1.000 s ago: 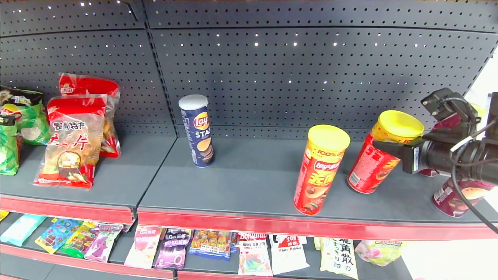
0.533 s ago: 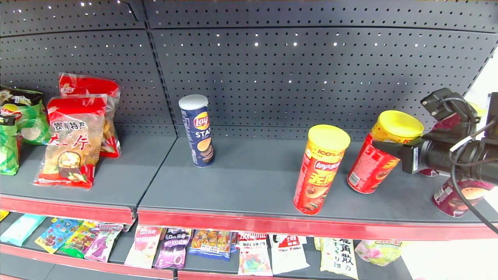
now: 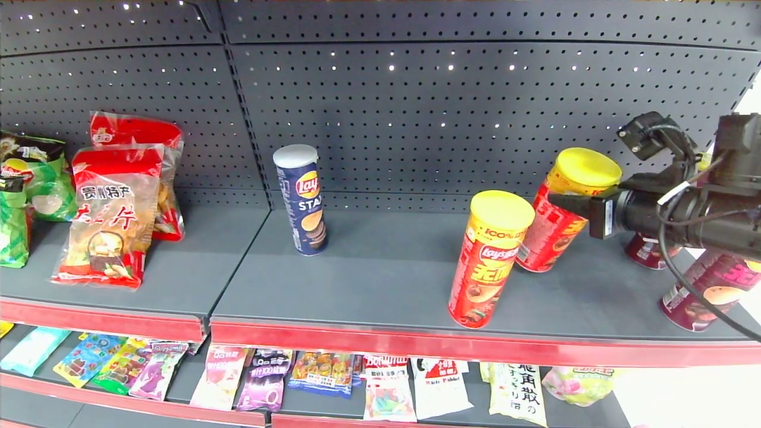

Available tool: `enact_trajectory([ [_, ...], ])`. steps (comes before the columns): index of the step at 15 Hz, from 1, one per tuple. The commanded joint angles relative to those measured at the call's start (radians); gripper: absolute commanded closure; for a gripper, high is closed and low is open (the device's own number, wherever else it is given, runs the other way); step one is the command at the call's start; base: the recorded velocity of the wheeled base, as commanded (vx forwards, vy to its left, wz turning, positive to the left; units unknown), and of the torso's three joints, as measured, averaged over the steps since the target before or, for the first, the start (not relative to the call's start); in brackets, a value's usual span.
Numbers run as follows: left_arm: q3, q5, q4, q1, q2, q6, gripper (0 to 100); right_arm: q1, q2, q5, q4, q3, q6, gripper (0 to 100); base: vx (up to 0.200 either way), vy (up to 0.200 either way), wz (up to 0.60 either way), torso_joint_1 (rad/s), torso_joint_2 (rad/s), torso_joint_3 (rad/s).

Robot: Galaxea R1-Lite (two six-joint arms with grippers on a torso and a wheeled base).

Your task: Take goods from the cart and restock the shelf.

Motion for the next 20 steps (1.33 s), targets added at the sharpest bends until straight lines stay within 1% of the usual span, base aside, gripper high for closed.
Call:
enact_trajectory([
  [1, 0.0, -0.001, 0.0, 0.0, -0.001, 0.0, 0, 0.006, 0.133, -0.004, 0.001, -0.123, 0.0, 100, 0.0, 0.0, 0.0, 0.0, 0.0, 0.0],
  [4, 0.002, 0.0, 0.0, 0.001, -0.001, 0.0, 0, 0.013, 0.193, -0.004, 0.004, -0.214, 0.001, 100, 0.0, 0.0, 0.0, 0.0, 0.0, 0.0],
  [5, 0.0, 0.0, 0.0, 0.001, -0.001, 0.0, 0, 0.036, 0.204, -0.004, 0.007, -0.234, 0.003, 100, 0.0, 0.0, 0.0, 0.0, 0.0, 0.0],
  [8, 0.0, 0.0, 0.0, 0.0, -0.001, 0.0, 0, 0.058, 0.237, -0.004, 0.007, -0.26, 0.006, 100, 0.0, 0.0, 0.0, 0.0, 0.0, 0.0],
  [10, 0.0, 0.0, 0.0, 0.001, -0.001, 0.0, 0, 0.092, 0.26, -0.004, 0.012, -0.287, 0.009, 100, 0.0, 0.0, 0.0, 0.0, 0.0, 0.0],
  [20, 0.0, 0.0, 0.0, 0.001, -0.001, 0.0, 0, 0.101, 0.296, -0.003, 0.012, -0.286, 0.007, 100, 0.0, 0.0, 0.0, 0.0, 0.0, 0.0],
])
